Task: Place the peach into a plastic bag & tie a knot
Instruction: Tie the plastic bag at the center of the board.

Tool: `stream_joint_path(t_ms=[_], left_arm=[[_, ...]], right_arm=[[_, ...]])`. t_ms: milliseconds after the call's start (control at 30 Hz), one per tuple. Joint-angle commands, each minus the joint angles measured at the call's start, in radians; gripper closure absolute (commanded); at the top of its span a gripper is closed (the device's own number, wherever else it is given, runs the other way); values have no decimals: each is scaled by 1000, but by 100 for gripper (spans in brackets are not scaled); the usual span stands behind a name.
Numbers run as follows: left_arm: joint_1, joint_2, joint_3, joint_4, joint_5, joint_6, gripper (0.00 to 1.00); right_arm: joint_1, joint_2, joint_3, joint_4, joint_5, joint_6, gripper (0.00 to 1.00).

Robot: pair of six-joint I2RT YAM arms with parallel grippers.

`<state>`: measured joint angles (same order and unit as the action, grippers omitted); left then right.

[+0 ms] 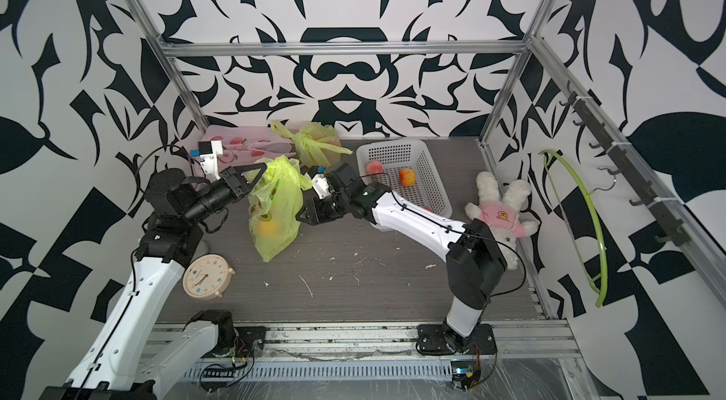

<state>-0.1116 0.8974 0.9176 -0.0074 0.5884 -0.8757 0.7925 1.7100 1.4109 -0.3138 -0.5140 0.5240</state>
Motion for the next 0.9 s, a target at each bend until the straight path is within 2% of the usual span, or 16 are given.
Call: stream_joint_path(t_ms=[0, 33, 267, 433, 500, 533, 633, 700, 767, 867], left_arm=[[1, -14, 18, -42, 16, 1, 100], [1, -11, 22, -56, 22, 3, 100], [1, -8, 13, -50, 26, -18, 100], [1, 19, 0, -12, 71, -64, 100], [1, 28, -5, -4, 87, -71, 100], [1, 31, -12, 1, 90, -74, 100], [1, 35, -42, 25, 92, -84, 100], [1, 39, -60, 33, 95, -85, 100], [1, 45, -71, 35, 104, -83, 100], [1, 53, -80, 34, 124, -78, 100]], right_arm=[[-64, -52, 9, 16, 69, -23, 92], [-81, -63, 6, 0, 85, -43, 100], [-152, -148, -41, -31, 127, -105, 100], [-177, -170, -38, -105, 207, -173, 100], [-177, -161, -26, -141, 185, -192, 100], [-177, -160, -24, -155, 173, -194, 94], [-177, -195, -44, -162, 198, -185, 60], [-177, -241, -51, -163, 242, -184, 46], [-177, -285, -43, -167, 257, -194, 37], [-178, -316, 16, -199, 224, -212, 32]])
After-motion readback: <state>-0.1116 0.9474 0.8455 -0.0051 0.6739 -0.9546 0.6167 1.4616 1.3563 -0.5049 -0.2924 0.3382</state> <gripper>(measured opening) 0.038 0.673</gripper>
